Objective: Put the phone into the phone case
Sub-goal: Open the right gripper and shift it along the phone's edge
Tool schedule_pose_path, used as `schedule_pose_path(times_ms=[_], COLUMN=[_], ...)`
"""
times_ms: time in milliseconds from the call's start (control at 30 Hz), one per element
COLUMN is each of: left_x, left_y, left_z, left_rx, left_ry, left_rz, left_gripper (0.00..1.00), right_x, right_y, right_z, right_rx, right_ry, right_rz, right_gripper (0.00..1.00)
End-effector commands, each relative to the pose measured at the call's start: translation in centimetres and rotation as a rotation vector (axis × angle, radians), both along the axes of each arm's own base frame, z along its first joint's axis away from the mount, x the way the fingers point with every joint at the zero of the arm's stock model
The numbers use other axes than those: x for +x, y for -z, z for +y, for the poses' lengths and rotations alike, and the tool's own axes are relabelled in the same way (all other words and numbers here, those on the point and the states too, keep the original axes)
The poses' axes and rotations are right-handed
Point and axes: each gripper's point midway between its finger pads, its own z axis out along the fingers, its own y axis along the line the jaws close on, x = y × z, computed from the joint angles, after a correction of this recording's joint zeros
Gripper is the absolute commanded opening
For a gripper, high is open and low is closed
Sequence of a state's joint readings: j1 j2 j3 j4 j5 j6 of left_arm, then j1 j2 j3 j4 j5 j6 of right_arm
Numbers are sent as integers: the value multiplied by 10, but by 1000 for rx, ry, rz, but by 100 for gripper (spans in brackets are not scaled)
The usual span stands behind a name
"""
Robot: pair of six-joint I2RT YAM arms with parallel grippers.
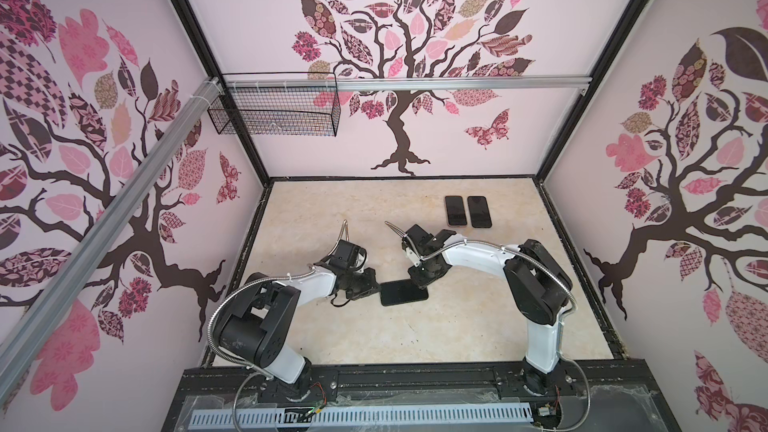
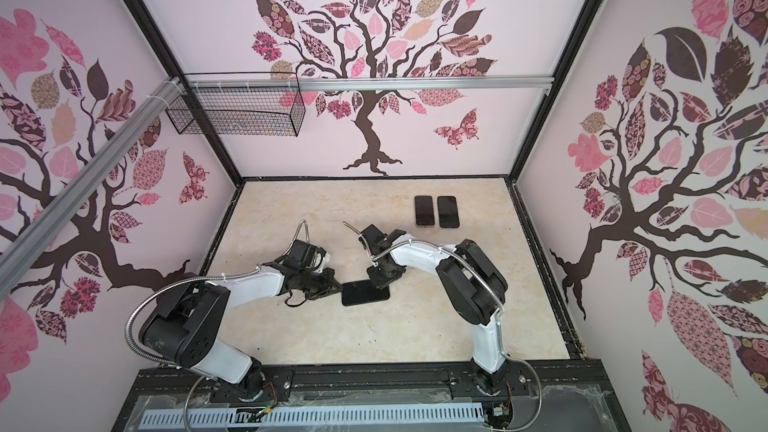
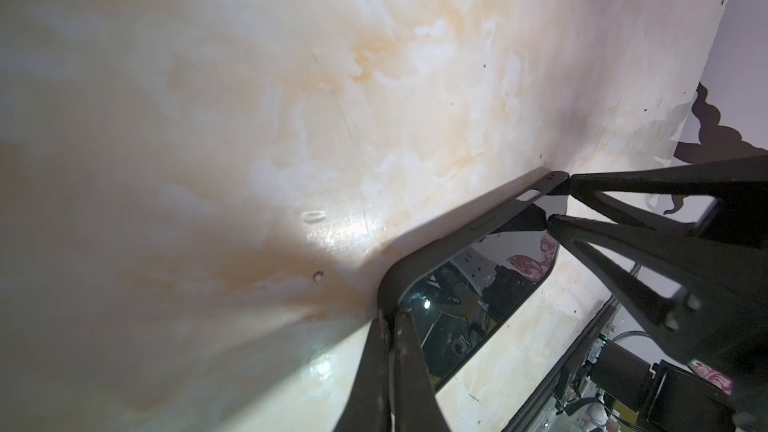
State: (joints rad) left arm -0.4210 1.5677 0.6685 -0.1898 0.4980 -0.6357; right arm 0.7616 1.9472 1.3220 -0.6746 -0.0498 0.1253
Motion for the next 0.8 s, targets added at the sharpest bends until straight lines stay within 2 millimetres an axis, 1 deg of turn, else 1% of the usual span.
schedule_pose_path(times_ms=[0, 67, 167, 300, 467, 633, 767], left_x=[-6, -6, -6, -6, -8, -9, -8], left_y=[13, 12, 12, 11, 13, 14, 15], left_z=[-1, 1, 3, 5, 5, 3, 2], left_rx=[32, 31, 32, 31, 26, 20, 15], left_ry=[15, 11, 5, 1, 8, 17, 20], left_rz=[-17, -17, -19, -21, -16, -13, -10], left_gripper=[4, 4, 4, 4, 4, 4, 5], right_x=[-28, -25, -20, -11, 1, 6, 14], right_y=[7, -5, -16, -20, -23, -29, -26], right_z=[4, 6, 5, -3, -14, -12, -14], right_rx=[9, 25, 29, 19, 31, 71, 85], right_ry=[-86, -120, -142, -122, -64, -46, -4], right_rz=[111, 87, 69, 64, 57, 47, 51], right_gripper=[38, 43, 51, 52, 50, 49, 40])
